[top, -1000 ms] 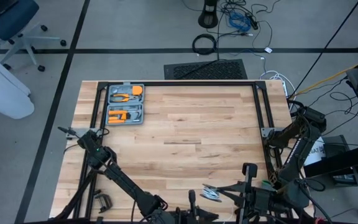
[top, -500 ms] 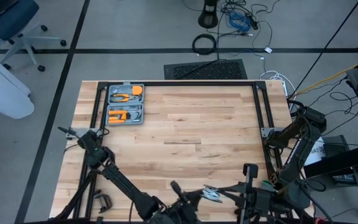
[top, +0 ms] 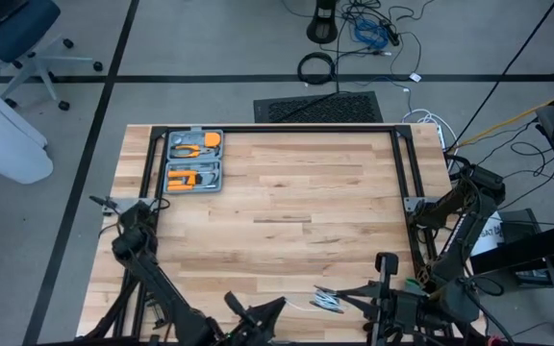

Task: Coil cords
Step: Coil the white wire on the spool

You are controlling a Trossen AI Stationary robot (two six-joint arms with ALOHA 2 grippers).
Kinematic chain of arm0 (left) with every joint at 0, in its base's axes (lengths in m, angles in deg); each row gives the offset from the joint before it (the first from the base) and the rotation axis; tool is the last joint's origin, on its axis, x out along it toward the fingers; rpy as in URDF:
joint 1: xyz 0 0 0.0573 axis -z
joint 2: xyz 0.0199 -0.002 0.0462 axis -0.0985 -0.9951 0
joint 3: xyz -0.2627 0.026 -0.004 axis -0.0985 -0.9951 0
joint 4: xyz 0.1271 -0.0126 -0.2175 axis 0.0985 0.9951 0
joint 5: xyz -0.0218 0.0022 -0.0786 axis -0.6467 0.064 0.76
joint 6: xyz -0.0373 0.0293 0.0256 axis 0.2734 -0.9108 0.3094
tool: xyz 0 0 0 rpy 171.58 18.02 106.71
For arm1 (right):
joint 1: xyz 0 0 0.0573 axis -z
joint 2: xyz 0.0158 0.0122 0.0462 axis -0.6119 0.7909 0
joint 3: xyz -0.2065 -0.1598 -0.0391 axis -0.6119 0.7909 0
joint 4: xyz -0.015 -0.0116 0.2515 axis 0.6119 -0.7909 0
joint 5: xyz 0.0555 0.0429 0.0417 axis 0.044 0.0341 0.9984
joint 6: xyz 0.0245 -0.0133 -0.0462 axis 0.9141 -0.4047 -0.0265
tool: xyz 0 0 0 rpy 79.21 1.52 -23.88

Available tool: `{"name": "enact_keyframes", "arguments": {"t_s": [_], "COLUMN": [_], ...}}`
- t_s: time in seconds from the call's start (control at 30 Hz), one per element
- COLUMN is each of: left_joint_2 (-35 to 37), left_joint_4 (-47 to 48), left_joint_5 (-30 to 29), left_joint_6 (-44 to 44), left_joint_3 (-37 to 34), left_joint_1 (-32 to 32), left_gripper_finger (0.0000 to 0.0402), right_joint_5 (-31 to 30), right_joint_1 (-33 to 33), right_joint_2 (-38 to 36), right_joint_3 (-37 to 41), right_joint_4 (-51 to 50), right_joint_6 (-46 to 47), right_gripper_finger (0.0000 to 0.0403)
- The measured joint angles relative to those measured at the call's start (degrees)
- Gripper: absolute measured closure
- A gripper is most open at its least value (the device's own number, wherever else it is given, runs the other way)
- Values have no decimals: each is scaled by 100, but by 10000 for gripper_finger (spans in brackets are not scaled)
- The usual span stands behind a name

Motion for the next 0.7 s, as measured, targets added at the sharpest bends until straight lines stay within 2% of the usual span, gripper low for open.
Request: {"name": "enact_keyframes", "arguments": {"t_s": [0.13, 0.33, 0.7], "left_joint_2": [177, 421, 924], "left_joint_4": [376, 777, 945], "left_joint_5": [-23, -25, -28], "left_joint_6": [19, 20, -29], "left_joint_3": [0, 0, 0], "left_joint_1": [26, -62, 151], "left_gripper_finger": [400, 400, 400], "right_joint_5": [21, 370, 427], "right_joint_1": [0, 0, -61], "right_joint_2": [0, 0, 0], "right_joint_3": [-1, -1, 1], "right_joint_4": [-22, -61, -127], "right_joint_6": [110, 287, 292], "right_gripper_finger": [403, 403, 403]}}
